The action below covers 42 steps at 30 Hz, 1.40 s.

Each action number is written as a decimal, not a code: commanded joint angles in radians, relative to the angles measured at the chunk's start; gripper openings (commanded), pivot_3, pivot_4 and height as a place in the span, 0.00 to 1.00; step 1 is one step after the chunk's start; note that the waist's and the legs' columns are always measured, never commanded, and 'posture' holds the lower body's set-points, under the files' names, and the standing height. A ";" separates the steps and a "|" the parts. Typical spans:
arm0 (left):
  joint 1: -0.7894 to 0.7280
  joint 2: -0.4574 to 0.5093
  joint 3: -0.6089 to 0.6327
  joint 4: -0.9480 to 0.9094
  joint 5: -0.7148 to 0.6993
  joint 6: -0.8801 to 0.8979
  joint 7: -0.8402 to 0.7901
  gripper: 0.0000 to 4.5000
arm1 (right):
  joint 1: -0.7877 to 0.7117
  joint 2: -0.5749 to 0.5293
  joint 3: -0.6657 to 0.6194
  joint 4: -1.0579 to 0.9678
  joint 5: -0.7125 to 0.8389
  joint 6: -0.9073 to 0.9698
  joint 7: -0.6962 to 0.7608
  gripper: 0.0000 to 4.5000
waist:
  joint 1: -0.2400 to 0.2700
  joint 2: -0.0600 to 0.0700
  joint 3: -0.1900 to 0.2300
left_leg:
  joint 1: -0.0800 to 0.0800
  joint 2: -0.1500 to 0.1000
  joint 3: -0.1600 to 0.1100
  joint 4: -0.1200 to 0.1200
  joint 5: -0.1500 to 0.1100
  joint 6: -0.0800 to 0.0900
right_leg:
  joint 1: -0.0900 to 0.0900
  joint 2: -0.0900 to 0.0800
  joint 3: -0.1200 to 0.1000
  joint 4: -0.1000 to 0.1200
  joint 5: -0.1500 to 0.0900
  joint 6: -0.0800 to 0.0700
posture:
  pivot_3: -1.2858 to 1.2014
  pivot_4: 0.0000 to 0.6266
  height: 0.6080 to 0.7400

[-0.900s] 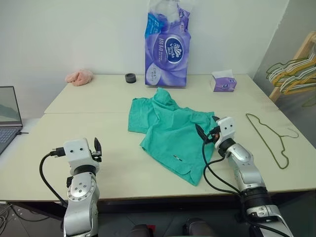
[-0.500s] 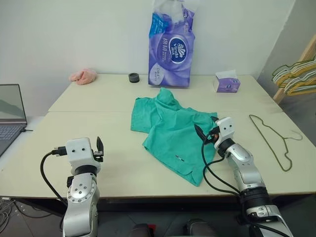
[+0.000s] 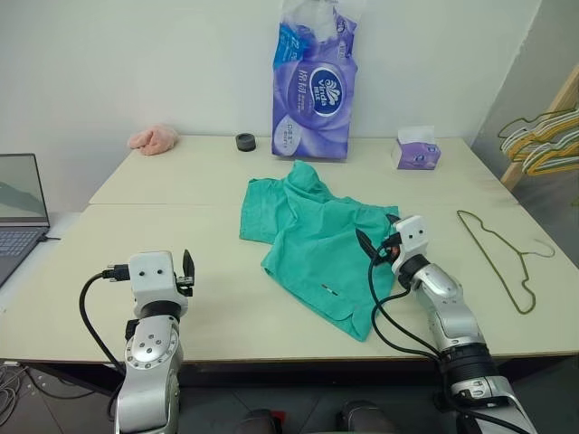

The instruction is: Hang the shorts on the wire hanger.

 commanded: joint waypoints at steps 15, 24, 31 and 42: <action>-0.030 0.005 -0.017 -0.018 -0.002 -0.016 -0.016 0.68 | 0.016 -0.007 -0.015 -0.052 -0.017 0.017 -0.034 0.99 | -0.003 0.000 0.000 | 0.000 0.000 0.000 0.000 0.000 0.000 | 0.000 0.000 0.000 0.000 0.000 0.000 | 0.50 0.00 1.00; -0.019 -0.002 -0.026 -0.021 0.002 -0.005 -0.012 0.68 | 0.012 -0.009 -0.006 -0.054 -0.023 0.042 -0.020 0.99 | -0.003 0.000 0.000 | 0.000 0.000 0.000 0.000 0.000 0.000 | 0.000 0.000 0.000 0.000 0.000 0.000 | 0.50 0.00 1.00; -0.020 -0.006 -0.034 -0.019 0.001 -0.003 -0.014 0.68 | 0.009 -0.014 -0.005 -0.052 -0.025 0.049 -0.014 0.99 | -0.002 0.000 0.000 | 0.000 0.000 0.000 0.000 0.000 0.000 | 0.000 0.000 0.000 0.000 0.000 0.000 | 0.50 0.00 1.00; -0.107 0.121 -0.300 -0.015 -0.173 0.029 -0.432 0.81 | 0.113 -0.214 0.014 -0.277 0.142 0.138 0.351 1.00 | -0.018 0.004 0.002 | -0.001 0.000 0.002 0.000 0.000 0.000 | 0.000 0.000 0.000 -0.003 -0.001 0.000 | 0.45 0.02 1.00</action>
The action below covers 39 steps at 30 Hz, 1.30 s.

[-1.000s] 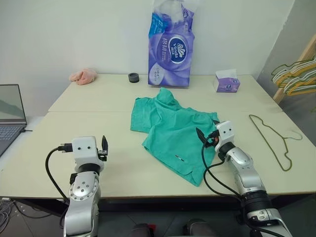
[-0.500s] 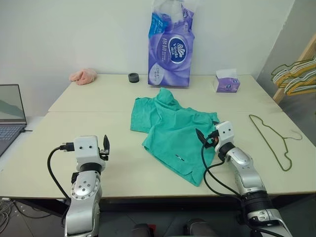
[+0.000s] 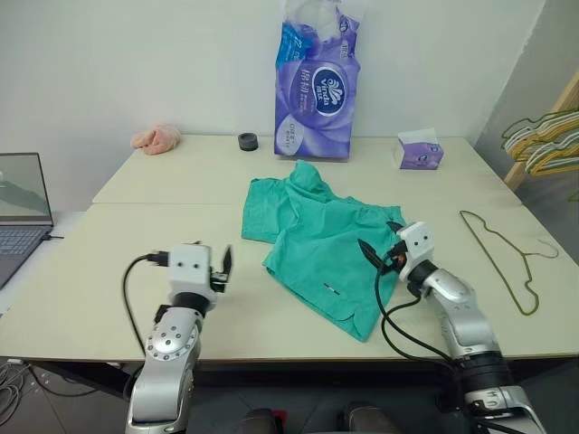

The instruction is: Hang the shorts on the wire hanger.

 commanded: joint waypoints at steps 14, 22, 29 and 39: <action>-0.334 0.142 -0.384 0.211 -0.215 0.358 -0.535 0.99 | 0.122 -0.444 -0.061 -0.237 0.168 0.208 0.435 1.00 | -0.136 0.004 0.003 | 0.000 0.002 -0.002 -0.002 0.000 0.000 | 0.000 0.003 -0.001 -0.002 -0.005 0.005 | 0.40 0.03 1.00; -0.364 0.185 -0.442 0.295 -0.118 0.314 -0.524 0.99 | 0.077 -0.434 -0.051 -0.235 0.159 0.190 0.426 1.00 | -0.157 0.004 0.005 | 0.000 0.002 -0.002 -0.005 0.000 0.000 | 0.000 0.002 0.001 -0.003 -0.005 0.005 | 0.40 0.05 1.00; -0.329 0.233 -0.403 0.308 -0.055 0.228 -0.477 0.60 | 0.001 -0.408 -0.010 -0.219 0.136 0.160 0.431 1.00 | -0.157 0.004 0.004 | 0.001 0.002 -0.002 -0.007 0.000 0.000 | 0.001 0.002 0.002 -0.003 -0.005 0.005 | 0.41 0.05 1.00; -0.228 0.385 -0.188 0.255 -0.065 0.177 -0.442 0.01 | -0.178 -0.369 0.138 0.103 -0.146 -0.167 0.374 1.00 | -0.158 0.004 0.005 | 0.006 0.002 -0.001 -0.011 0.000 0.000 | 0.001 0.002 0.002 -0.003 -0.005 0.004 | 0.43 0.03 1.00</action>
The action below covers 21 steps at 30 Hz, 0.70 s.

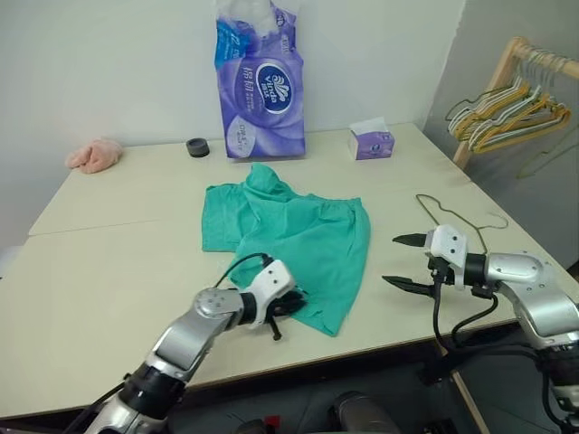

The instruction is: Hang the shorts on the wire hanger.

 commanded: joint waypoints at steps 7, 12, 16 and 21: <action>0.066 0.126 0.233 -0.005 -0.003 -0.030 0.024 0.01 | -0.238 0.071 0.131 0.383 -0.244 -0.410 -0.066 1.00 | 0.003 0.000 0.004 | 0.002 0.000 0.001 -0.002 0.000 0.000 | 0.000 -0.005 0.000 0.002 0.002 -0.003 | 0.44 0.03 1.00; 0.104 0.147 0.328 -0.017 -0.031 -0.038 0.023 0.01 | -0.346 0.172 0.187 0.534 -0.352 -0.527 -0.175 1.00 | 0.000 -0.001 0.004 | 0.002 0.000 0.000 -0.002 0.000 0.000 | 0.000 -0.007 0.000 0.004 0.003 -0.005 | 0.44 0.02 1.00; 0.137 0.156 0.379 -0.054 -0.064 -0.024 0.004 0.01 | -0.434 0.227 0.259 0.671 -0.488 -0.606 -0.291 1.00 | 0.001 -0.001 0.004 | 0.003 0.000 -0.001 -0.002 0.000 0.000 | 0.000 -0.007 0.000 0.005 0.003 -0.006 | 0.44 0.02 1.00; 0.171 0.178 0.457 -0.095 -0.114 -0.016 -0.015 0.01 | -0.552 0.296 0.343 0.852 -0.618 -0.669 -0.431 1.00 | 0.001 -0.001 0.004 | 0.003 -0.001 -0.001 -0.002 0.000 -0.001 | 0.000 -0.007 0.000 0.006 0.003 -0.006 | 0.45 0.01 1.00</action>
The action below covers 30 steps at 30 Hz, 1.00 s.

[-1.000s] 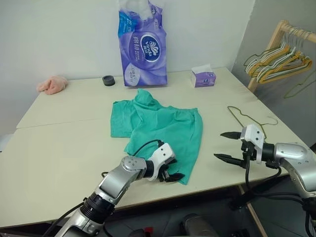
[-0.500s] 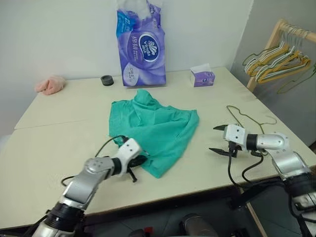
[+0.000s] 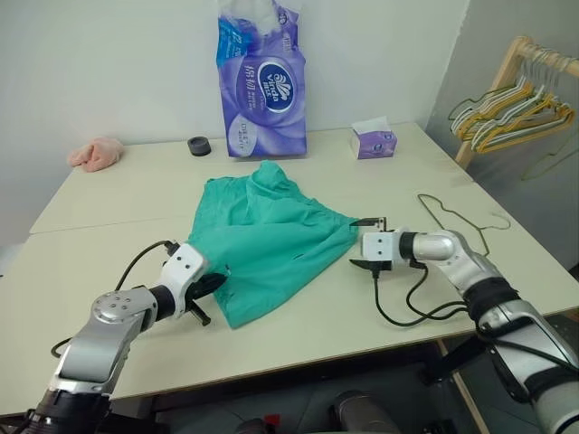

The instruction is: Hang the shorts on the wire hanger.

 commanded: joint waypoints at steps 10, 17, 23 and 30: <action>0.031 0.078 0.230 -0.014 -0.058 -0.026 -0.017 0.00 | -0.155 0.146 0.074 0.216 -0.139 -0.060 -0.245 0.72 | 0.000 0.000 0.000 | 0.000 0.000 -0.003 0.000 0.000 -0.001 | 0.000 0.000 -0.001 0.001 0.000 0.000 | 0.47 0.00 1.00; 0.047 0.105 0.253 0.044 -0.030 -0.082 -0.022 0.00 | -0.143 0.126 0.002 0.141 -0.027 -0.106 -0.176 0.20 | 0.004 0.000 -0.001 | 0.000 -0.001 -0.004 0.000 0.001 -0.001 | 0.001 -0.001 -0.003 0.001 0.000 -0.001 | 0.47 0.00 1.00; 0.080 0.055 0.221 0.014 -0.024 -0.113 0.001 0.00 | -0.033 0.101 -0.047 -0.102 0.135 -0.037 0.031 0.01 | 0.006 -0.001 -0.001 | 0.000 -0.001 -0.006 0.000 0.001 -0.001 | 0.001 -0.001 -0.004 0.001 0.000 0.000 | 0.46 0.00 1.00; 0.109 -0.028 0.188 -0.091 -0.071 -0.123 -0.007 0.27 | 0.076 0.089 -0.085 -0.370 0.218 0.190 0.140 0.00 | 0.019 -0.001 -0.002 | 0.000 -0.002 -0.007 0.000 0.001 -0.001 | 0.001 -0.003 -0.005 0.002 0.000 -0.001 | 0.46 0.00 1.00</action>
